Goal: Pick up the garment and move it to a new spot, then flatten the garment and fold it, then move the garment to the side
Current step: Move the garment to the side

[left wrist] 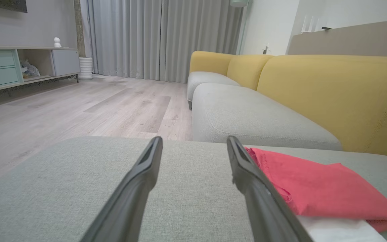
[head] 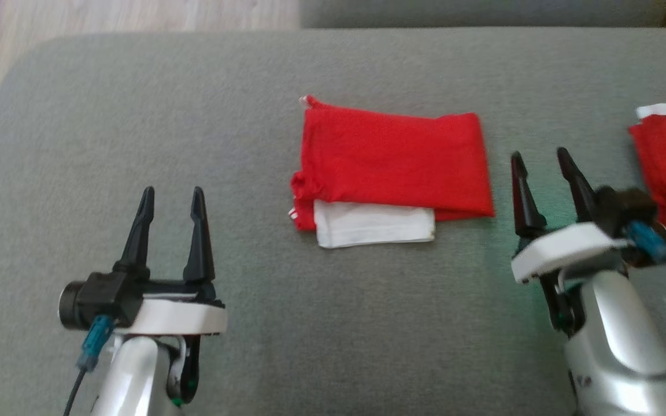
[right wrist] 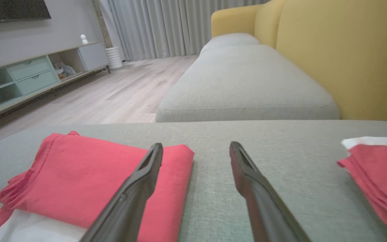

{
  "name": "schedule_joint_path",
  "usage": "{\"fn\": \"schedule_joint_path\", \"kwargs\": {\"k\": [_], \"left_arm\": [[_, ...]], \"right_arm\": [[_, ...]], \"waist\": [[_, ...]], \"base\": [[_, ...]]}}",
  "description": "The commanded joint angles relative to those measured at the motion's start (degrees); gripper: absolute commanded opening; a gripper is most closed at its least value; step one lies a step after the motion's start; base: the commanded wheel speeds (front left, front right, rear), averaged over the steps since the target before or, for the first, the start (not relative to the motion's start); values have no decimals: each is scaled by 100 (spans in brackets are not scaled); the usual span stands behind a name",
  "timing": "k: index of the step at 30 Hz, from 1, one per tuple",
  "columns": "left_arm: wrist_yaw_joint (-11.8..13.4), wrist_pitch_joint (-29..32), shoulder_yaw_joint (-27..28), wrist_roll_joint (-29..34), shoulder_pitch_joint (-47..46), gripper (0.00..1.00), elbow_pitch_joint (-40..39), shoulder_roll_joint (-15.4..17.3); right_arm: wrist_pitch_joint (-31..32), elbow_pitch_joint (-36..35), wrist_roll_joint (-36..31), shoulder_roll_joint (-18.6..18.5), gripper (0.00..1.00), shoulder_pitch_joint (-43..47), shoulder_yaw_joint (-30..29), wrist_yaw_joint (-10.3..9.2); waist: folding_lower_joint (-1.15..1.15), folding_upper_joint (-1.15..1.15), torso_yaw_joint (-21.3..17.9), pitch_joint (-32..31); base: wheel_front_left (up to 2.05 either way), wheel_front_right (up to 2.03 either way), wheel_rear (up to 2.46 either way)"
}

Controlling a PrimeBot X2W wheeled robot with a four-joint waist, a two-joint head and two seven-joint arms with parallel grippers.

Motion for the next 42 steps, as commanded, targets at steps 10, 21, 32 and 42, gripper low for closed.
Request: {"fn": "schedule_joint_path", "kwargs": {"k": [10,21,32,42], "left_arm": [[66,-54,-113,-86,-422,100,-115,24],[117,-54,-154,-103,-435,100,-92,24],[112,-54,-89,-58,-348,100,-63,24],[90,-54,-74,-14,-143,100,-116,24]], "right_arm": [[618,1151,-127,15,100,-1005,114,-4],[800,2337,-236,15,100,-1366,176,-4],[383,2745,-80,15,0,-1509,626,-4],[-19,2504,-1190,-13,0,-1510,573,-4]], "waist": [[-1,0,541,421],[-1,0,640,414],[-1,0,426,120],[-1,0,90,-339]], "base": [[0,0,0],[0,0,0],[0,0,0],[0,0,0]]}}
